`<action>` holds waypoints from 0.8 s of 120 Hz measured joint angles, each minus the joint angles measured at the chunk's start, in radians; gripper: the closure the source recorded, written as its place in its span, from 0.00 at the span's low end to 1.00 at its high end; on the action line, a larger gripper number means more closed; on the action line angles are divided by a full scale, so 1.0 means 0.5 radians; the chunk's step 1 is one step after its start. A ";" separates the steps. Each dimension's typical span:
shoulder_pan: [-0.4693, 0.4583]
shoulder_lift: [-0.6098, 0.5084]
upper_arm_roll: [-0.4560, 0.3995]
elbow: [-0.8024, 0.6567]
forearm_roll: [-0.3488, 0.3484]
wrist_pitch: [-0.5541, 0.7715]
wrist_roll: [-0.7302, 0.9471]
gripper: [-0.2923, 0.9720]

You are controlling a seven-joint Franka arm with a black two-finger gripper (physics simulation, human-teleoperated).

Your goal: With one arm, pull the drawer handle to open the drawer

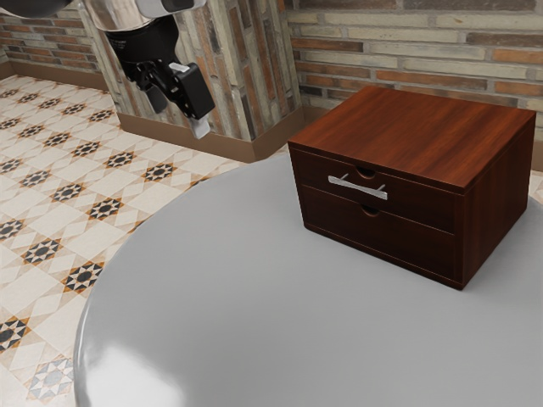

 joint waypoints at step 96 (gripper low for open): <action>-0.062 0.286 -0.142 -0.246 0.078 0.565 0.768 0.23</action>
